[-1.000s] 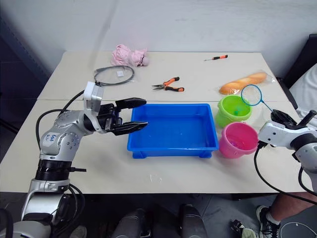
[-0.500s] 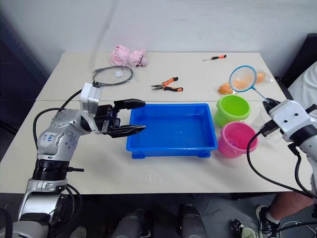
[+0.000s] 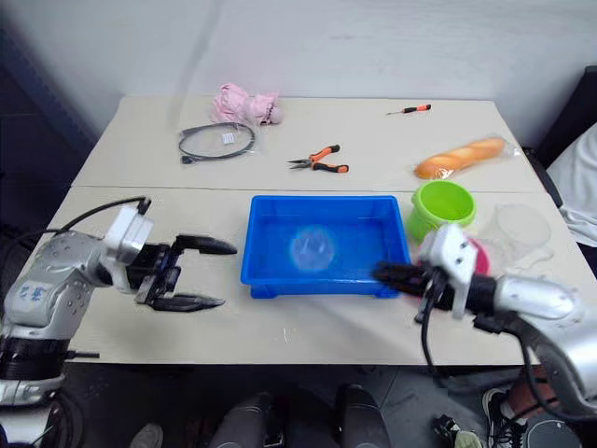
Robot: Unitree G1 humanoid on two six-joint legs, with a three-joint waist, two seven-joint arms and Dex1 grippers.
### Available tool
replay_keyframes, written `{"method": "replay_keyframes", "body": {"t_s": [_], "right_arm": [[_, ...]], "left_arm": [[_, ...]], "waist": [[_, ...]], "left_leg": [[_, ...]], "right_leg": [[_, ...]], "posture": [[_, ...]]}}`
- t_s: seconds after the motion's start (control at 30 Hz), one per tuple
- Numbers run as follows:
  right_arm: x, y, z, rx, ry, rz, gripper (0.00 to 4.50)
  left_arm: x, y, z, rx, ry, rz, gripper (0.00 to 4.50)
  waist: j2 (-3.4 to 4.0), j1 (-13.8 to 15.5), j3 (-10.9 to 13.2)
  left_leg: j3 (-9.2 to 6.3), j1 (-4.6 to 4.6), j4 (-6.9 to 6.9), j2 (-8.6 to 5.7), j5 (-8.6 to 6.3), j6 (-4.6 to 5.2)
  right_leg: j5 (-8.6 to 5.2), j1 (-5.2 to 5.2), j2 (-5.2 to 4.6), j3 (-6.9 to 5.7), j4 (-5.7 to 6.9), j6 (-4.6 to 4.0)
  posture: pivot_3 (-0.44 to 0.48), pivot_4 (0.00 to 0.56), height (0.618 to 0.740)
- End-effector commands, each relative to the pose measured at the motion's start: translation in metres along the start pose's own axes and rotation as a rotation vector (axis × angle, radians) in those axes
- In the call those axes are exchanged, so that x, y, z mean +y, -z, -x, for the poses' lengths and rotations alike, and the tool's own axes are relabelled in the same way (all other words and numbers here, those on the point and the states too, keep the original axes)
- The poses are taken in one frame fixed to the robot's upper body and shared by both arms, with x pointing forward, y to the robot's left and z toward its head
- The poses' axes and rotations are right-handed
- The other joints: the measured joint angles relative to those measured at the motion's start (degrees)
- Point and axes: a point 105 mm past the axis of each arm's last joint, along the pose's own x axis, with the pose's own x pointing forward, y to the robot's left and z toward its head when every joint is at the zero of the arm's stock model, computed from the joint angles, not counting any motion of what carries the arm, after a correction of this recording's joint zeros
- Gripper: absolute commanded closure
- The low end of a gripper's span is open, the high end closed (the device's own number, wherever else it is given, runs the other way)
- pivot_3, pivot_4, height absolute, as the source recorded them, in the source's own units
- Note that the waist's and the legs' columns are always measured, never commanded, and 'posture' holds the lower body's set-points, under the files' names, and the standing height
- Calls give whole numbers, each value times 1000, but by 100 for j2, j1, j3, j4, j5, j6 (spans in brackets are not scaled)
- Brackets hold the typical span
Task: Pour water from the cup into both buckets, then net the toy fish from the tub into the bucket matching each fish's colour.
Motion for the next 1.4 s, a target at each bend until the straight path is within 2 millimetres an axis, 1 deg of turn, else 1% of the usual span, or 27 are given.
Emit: {"method": "replay_keyframes", "body": {"t_s": [0.03, 0.1, 0.17, 0.3, 0.4, 0.53, 0.6, 0.63, 0.67, 0.7, 0.73, 0.8, 0.83, 0.87, 0.93, 1.0, 1.07, 1.1, 1.13, 1.2, 1.3, 1.33, 1.37, 1.4], "right_arm": [[20, 16, -19, -2, -81, 15, 4500], [23, 33, -30, 20, -102, 22, 4500], [22, 45, -42, 19, -101, 28, 4500], [23, 71, -60, 50, -174, 56, 4500], [15, 76, -69, 56, -184, 86, 4500], [8, 71, -78, 27, -196, 90, 4500], [1, 70, -80, 19, -165, 104, 3640], [-1, 69, -79, 16, -162, 103, 3303], [0, 66, -77, 11, -168, 113, 2835], [3, 61, -74, 0, -180, 111, 2254], [5, 56, -70, -9, -187, 115, 1846], [9, 49, -63, -15, -196, 121, 753], [10, 47, -56, -11, -191, 133, 209], [11, 45, -49, -5, -186, 146, 68], [13, 38, -33, -3, -168, 160, 68], [13, 27, -19, -29, -134, 188, 68], [14, 9, 1, -96, -83, 252, 68], [15, 4, 14, -114, -70, 260, 68], [14, 2, 31, -112, -42, 270, 68], [15, 1, 49, -99, -17, 276, 68], [2, 11, 93, 29, 45, 241, 68], [0, 13, 102, 60, 51, 236, 68], [-6, 15, 113, 92, 84, 226, 68], [-8, 19, 121, 130, 90, 213, 68]], "left_arm": [[-14, 7, 11, 62, 7, -16, 42], [-17, 15, 15, 85, -10, 4, 42], [-21, 20, 16, 108, -8, -2, 42], [-24, 15, 15, 120, 2, 11, 42], [-23, 13, 18, 131, -1, 20, 42], [-23, 11, 20, 139, -4, 34, 42], [-24, 11, 21, 141, -9, 43, 0], [-24, 11, 22, 142, -12, 48, 0], [-24, 11, 22, 143, -17, 56, 0], [-24, 11, 23, 145, -20, 65, 0], [-25, 12, 25, 151, -22, 79, 0], [-26, 13, 27, 160, -26, 99, 0], [-24, 16, 31, 170, -46, 106, 0], [-21, 18, 34, 173, -73, 110, 0], [-16, 23, 39, 179, -142, 105, 0], [-13, 30, 45, 198, -196, 88, 0], [-11, 40, 56, 245, -273, 59, 0], [-10, 43, 64, 264, -311, 37, 0], [-9, 46, 76, 288, -366, 28, 0], [-8, 49, 90, 311, -420, 19, 0], [-4, 59, 126, 397, -527, 30, 0], [-4, 62, 134, 420, -548, 34, 0], [-1, 64, 141, 434, -562, 26, 0], [-1, 68, 144, 451, -561, 28, 0]], "waist": [[-2, -10, -1], [-3, -15, -2], [-5, -27, -3], [-6, -28, -3], [-5, -38, -3], [-5, -44, -3], [-5, -47, -3], [-5, -49, -3], [-5, -50, -3], [-5, -45, -3], [-5, -35, -3], [-5, -31, -3], [-5, -30, -3], [-4, -29, -3], [-4, -14, -3], [-4, -18, -3], [-4, -27, -3], [-4, -29, -3], [-4, -17, -3], [-9, -12, -6], [-17, -12, -10], [-17, -11, -10], [-20, -12, -12], [-21, -12, -14]], "left_leg": [[1, 0, 0, -2, -1, 1], [1, 1, 0, -5, -1, 1], [1, 3, 0, -6, -1, 1], [1, 3, 0, -6, -2, -2], [2, 3, 0, -6, -2, -2], [2, 3, 0, -5, -2, -3], [1, 3, 0, -3, -3, -6], [0, 3, -1, -3, -3, -6], [0, 3, -1, -3, -4, -7], [1, 2, -1, -3, -4, -6], [0, 2, 0, -3, -4, -6], [-2, 1, -1, -3, -4, -6], [-4, 2, 0, -3, -4, -6], [-3, 1, 0, -4, -4, -6], [-4, 3, -1, -4, -5, -7], [-7, 3, -2, -4, -6, -9], [-7, 3, -5, -4, -7, -9], [-6, 5, -10, -4, -8, -11], [-6, 7, -14, -4, -8, -11], [-5, 12, -21, -4, -8, -11], [-4, 15, -22, -4, -11, -3], [-3, 17, -21, -5, -12, -1], [-2, 17, -22, -6, -13, 1], [-4, 20, -26, -5, -16, 4]], "right_leg": [[0, 1, -3, 0, -9, 0], [0, 0, -7, -1, -9, 0], [0, 0, -9, -3, -7, -1], [-3, -5, -9, -6, 0, -5], [-3, -6, -9, -7, 3, -6], [-4, -8, -9, -9, 7, -7], [-5, -8, -9, -10, 9, -9], [-5, -8, -9, -11, 9, -10], [-5, -8, -9, -10, 9, -10], [-5, -9, -9, -10, 10, -9], [-5, -8, -9, -11, 12, -9], [-5, -8, -10, -11, 10, -10], [-5, -8, -12, -12, 8, -9], [-5, -7, -12, -11, 7, -9], [-5, -8, -14, -11, 7, -10], [-6, -7, -16, -11, 6, -10], [-6, -8, -16, -12, 5, -10], [-6, -8, -15, -11, 4, -10], [-6, -8, -15, -11, 4, -10], [-6, -5, -15, -14, 2, -11], [-6, 3, -17, -15, -7, -11], [-6, 4, -19, -16, -7, -11], [-6, 3, -21, -17, -7, -11], [-6, 4, -22, -18, -10, -11]], "posture": [[0, 150, 740], [0, 150, 740], [0, 150, 740], [0, 150, 740], [0, 150, 740], [0, 150, 740], [0, 150, 740], [0, 150, 740], [0, 150, 740], [0, 150, 740], [0, 150, 740], [0, 150, 740], [0, 150, 740], [0, 150, 740], [0, 150, 740], [0, 150, 740], [0, 150, 740], [0, 150, 740], [0, 150, 740], [0, 150, 740], [0, 150, 740], [0, 150, 740], [0, 150, 740], [0, 150, 740]]}}
